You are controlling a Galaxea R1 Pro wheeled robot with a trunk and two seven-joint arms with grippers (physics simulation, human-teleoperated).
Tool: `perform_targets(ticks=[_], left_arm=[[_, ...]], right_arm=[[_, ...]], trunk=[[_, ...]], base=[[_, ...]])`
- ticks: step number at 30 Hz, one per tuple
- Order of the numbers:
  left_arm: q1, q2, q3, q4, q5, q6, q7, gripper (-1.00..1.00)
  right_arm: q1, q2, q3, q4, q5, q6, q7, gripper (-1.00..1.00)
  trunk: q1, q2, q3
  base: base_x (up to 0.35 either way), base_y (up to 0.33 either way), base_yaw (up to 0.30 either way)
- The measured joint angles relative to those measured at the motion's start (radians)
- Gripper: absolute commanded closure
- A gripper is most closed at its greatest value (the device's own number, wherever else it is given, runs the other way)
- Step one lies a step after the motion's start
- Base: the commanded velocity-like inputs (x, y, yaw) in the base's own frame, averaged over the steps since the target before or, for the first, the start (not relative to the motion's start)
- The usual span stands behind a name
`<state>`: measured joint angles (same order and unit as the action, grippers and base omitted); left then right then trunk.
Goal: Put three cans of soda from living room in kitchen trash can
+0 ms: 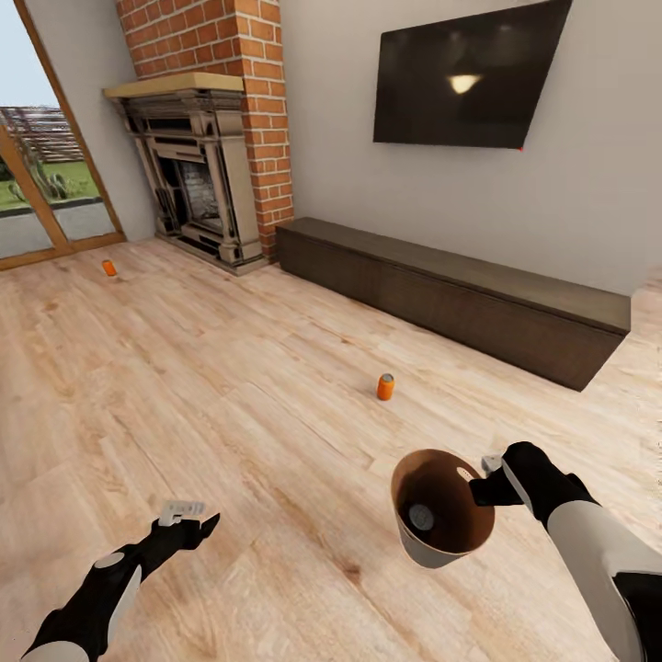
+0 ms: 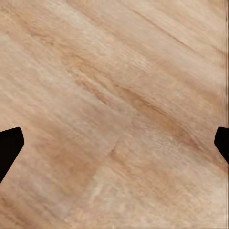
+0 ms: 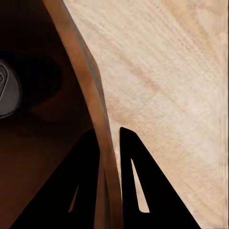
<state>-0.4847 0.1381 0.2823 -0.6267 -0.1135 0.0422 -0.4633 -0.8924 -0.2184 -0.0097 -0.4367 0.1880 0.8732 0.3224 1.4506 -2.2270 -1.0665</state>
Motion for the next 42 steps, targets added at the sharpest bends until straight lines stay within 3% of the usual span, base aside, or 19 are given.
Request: perform_targets(ticks=[2,7,11,15,28,36,42], left_arm=[[0.000,0.000,0.000,0.000,0.000,0.000,0.000,-1.00],[0.000,0.000,0.000,0.001,0.001,-0.001,-0.001,-1.00],[0.000,0.000,0.000,0.002,0.002,-0.001,-0.001,-1.00],[0.000,0.000,0.000,0.002,0.002,-0.001,0.000,-1.00],[0.000,0.001,0.000,0.002,0.002,0.001,-0.001,-1.00],[0.000,0.001,0.000,0.002,0.002,0.001,-0.002,-1.00],[0.000,0.000,0.000,0.002,-0.002,0.001,-0.002,-1.00]], right_arm=[[0.000,0.004,0.003,0.000,0.017,-0.002,-0.001,1.00],[0.000,0.004,-0.005,0.000,-0.011,0.001,0.001,1.00],[0.000,0.002,-0.049,0.000,-0.006,0.000,-0.001,1.00],[0.000,0.004,-0.065,0.000,-0.020,0.002,0.000,1.00],[0.000,0.002,-0.070,-0.001,-0.006,0.000,-0.001,1.00],[0.000,0.008,-0.070,0.000,-0.022,0.003,0.000,1.00],[0.000,0.005,-0.072,-0.001,-0.025,0.004,0.000,1.00]], trunk=[[0.000,0.000,0.000],[0.000,0.000,-0.003],[0.000,0.000,-0.008],[0.000,0.000,-0.014],[0.000,0.000,-0.030],[0.000,0.000,-0.034],[0.000,0.000,-0.035]], base=[[0.250,-0.228,-0.069],[0.271,-0.190,-0.031],[0.303,-0.117,-0.091],[0.312,-0.093,-0.134],[0.295,0.020,-0.144],[0.041,0.278,-0.098],[0.077,-0.092,-0.224]])
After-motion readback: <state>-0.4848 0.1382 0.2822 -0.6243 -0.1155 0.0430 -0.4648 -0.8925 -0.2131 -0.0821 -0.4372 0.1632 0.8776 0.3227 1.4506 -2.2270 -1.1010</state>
